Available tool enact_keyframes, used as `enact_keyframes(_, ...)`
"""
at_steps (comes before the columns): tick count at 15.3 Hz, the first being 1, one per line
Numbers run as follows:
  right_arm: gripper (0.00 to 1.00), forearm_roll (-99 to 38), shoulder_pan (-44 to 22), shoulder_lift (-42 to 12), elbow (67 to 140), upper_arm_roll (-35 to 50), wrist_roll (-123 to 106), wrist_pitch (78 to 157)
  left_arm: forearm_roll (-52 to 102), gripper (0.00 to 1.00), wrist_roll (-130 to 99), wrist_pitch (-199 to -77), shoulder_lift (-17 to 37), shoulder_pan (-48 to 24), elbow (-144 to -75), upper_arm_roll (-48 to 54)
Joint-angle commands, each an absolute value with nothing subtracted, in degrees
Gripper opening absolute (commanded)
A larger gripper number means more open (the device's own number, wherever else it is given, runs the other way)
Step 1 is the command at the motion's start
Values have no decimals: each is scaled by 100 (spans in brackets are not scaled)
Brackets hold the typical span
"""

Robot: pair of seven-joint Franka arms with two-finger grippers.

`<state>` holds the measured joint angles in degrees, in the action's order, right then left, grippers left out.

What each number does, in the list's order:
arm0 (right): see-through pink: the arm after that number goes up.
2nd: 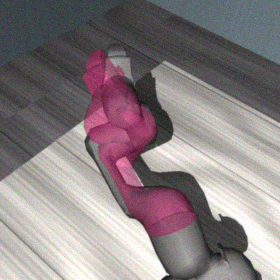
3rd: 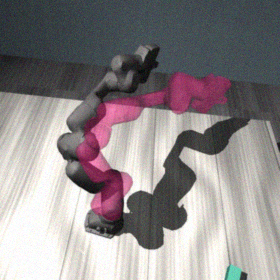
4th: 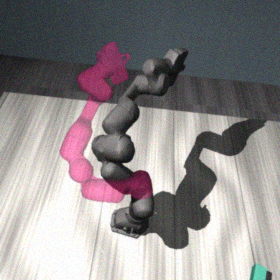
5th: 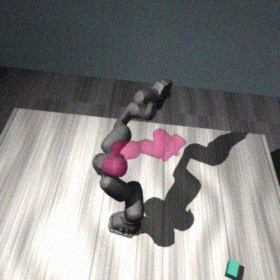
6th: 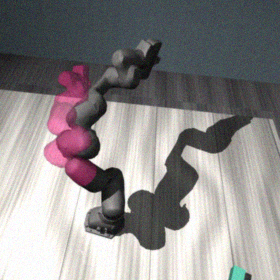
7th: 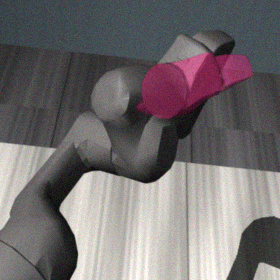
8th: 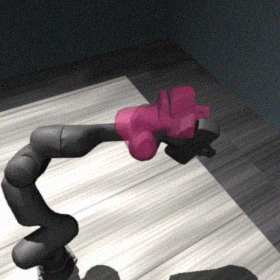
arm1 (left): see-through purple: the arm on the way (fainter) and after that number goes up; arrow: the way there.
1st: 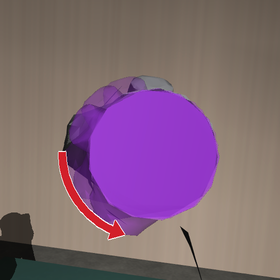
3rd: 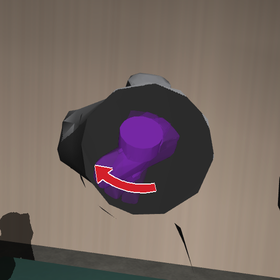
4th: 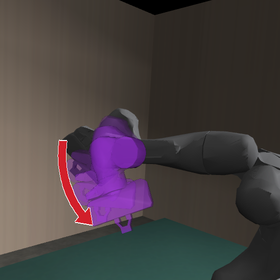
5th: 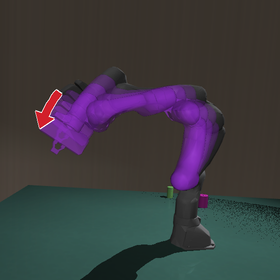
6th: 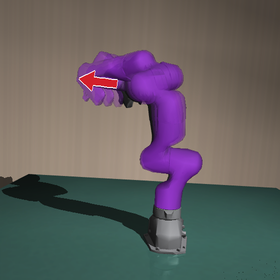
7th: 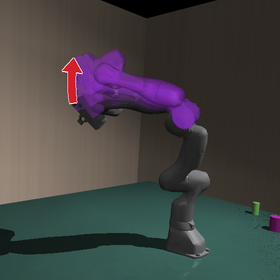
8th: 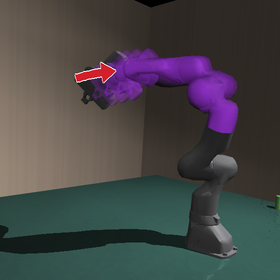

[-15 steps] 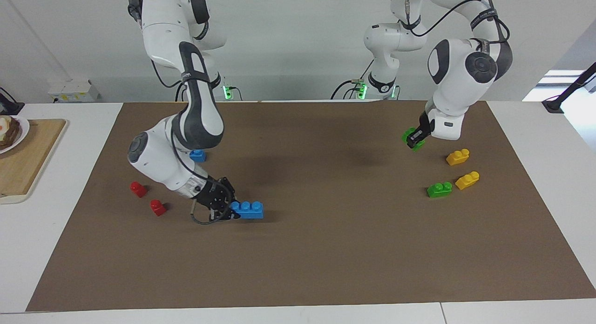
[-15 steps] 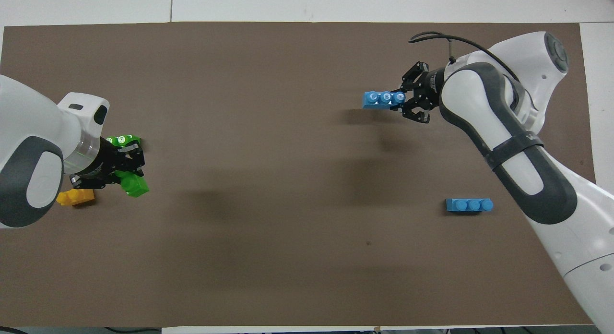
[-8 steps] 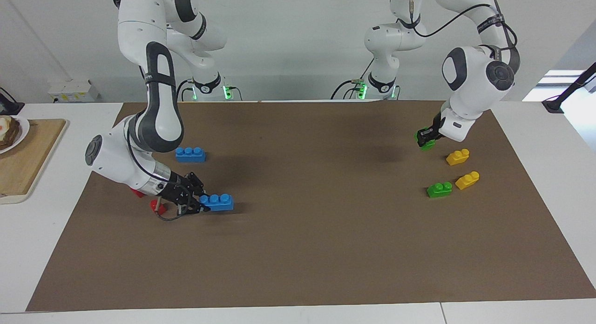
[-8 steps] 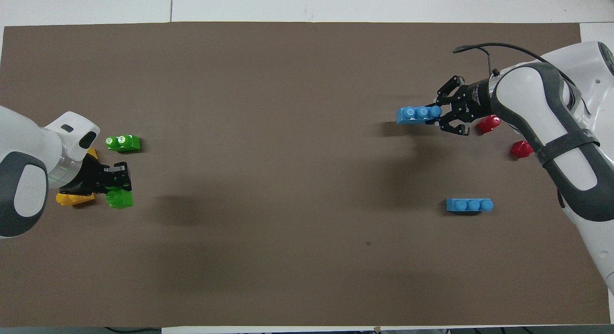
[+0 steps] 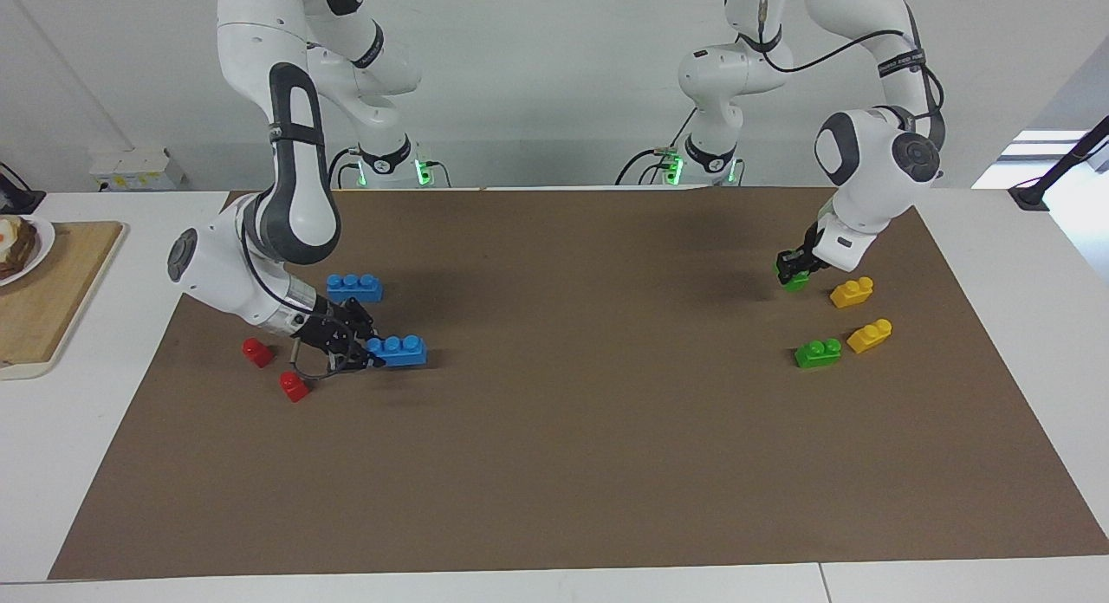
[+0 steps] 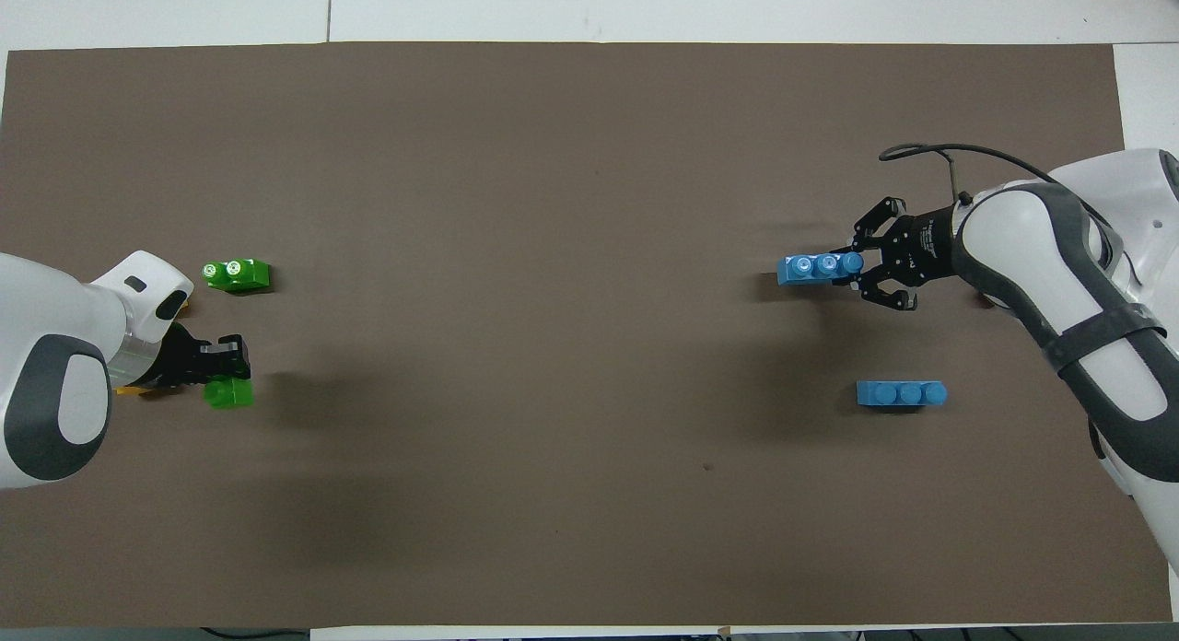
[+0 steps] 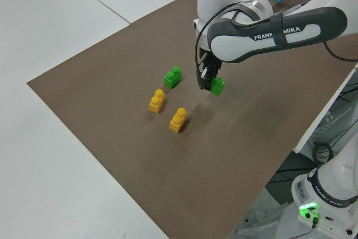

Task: Remove green block with left arm and hold with right
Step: 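Lower the green brick with the left gripper while the right gripper lowers blue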

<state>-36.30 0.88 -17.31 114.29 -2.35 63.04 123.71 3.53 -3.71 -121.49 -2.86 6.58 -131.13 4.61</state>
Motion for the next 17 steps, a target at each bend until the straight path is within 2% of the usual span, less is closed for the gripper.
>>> enact_keyframes(1, 0, -3542, 386, -1468, 11891, -158, 5942, 12630, 448, 0, -123, -12786, -308, 773, -13456, 510)
enact_keyframes(9, 0, -3542, 624, -1354, 12252, -158, 5546, 12718, 439, 0, 281, -13596, -97, 870, -13746, 510)
enact_keyframes(16, 0, -3551, 624, -1362, 12305, -158, 5511, 12894, 439, 0, 264, -13737, -53, 861, -13851, 510)
enact_keyframes(17, 3, -3551, 624, -1371, 12296, -158, 5511, 12911, 439, 0, 264, -13824, -53, 853, -13912, 510)
